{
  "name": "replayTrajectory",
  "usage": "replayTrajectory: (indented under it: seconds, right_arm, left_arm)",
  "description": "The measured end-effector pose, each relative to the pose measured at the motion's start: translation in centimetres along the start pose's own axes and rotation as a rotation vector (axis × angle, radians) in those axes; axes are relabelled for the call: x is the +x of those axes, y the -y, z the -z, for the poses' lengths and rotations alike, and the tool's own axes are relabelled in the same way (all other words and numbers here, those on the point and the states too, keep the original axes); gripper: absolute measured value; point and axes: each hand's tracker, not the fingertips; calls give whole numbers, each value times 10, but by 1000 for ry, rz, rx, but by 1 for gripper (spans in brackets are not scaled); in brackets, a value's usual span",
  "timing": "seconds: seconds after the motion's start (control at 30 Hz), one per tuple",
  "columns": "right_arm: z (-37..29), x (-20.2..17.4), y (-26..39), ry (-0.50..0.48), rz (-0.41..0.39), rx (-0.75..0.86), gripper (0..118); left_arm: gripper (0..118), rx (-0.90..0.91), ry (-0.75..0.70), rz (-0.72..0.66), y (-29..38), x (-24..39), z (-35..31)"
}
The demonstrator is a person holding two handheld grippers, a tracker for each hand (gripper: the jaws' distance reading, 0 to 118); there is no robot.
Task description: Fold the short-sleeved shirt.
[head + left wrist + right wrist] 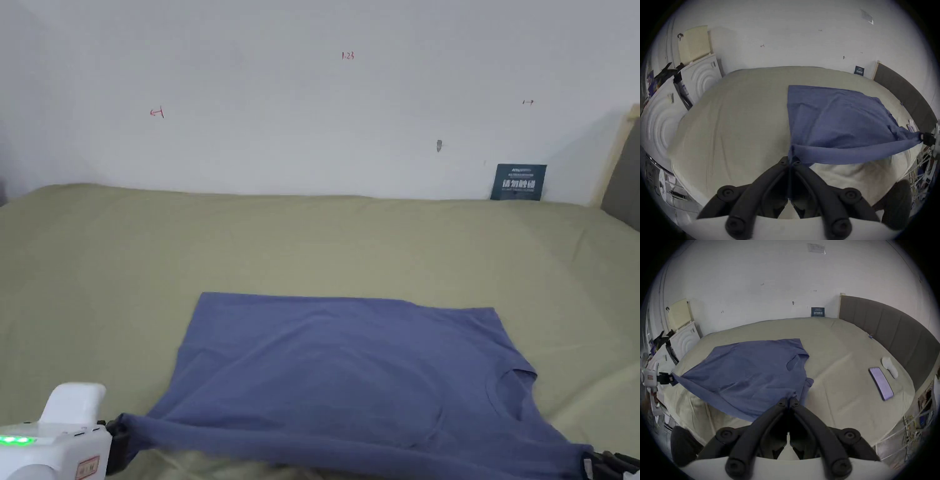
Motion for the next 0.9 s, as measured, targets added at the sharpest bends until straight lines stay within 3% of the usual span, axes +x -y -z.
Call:
replayTrajectory:
  seconds: [0.23,0.3,0.33,0.37,0.4,0.43,0.47,0.5,0.67,0.7,0.73,0.77,0.8,0.9]
  right_arm:
    - [-4,3,27,4,-26,-42,0]
    - [6,7,30,4,3,-71,0]
    - [11,9,32,-11,22,-79,10]
    - [15,8,33,-6,27,-81,36]
    - [18,7,34,6,33,-97,49]
    - [20,8,34,16,42,-115,49]
    - [22,9,36,9,45,-142,89]
    - [22,11,39,8,47,-127,117]
    - [5,9,44,34,15,-102,114]
    - [1,10,46,40,8,-102,111]
    - [-5,10,48,40,3,-93,97]
    - [-9,8,48,42,-10,-92,62]
    - [-10,8,50,63,-19,-83,0]
    - [-9,13,47,55,-2,-106,0]
  left_arm:
    - [0,-40,7,2,39,-2,-5]
    - [2,-64,27,-4,43,-3,1]
    - [8,-76,49,-5,45,-2,2]
    - [27,-79,64,-14,47,-3,5]
    - [38,-85,85,-27,49,-4,6]
    - [38,-80,80,-38,51,-5,6]
    - [77,-85,81,-67,53,-6,7]
    - [112,-98,64,-61,54,-8,5]
    - [111,-35,23,-157,61,-22,-26]
    - [102,-25,2,-145,64,-24,-31]
    - [78,-4,-36,-124,65,-26,-36]
    - [35,-9,-36,-115,67,-27,-38]
    - [0,-13,-22,-123,69,-30,-36]
    - [0,-51,21,-161,76,-31,-31]
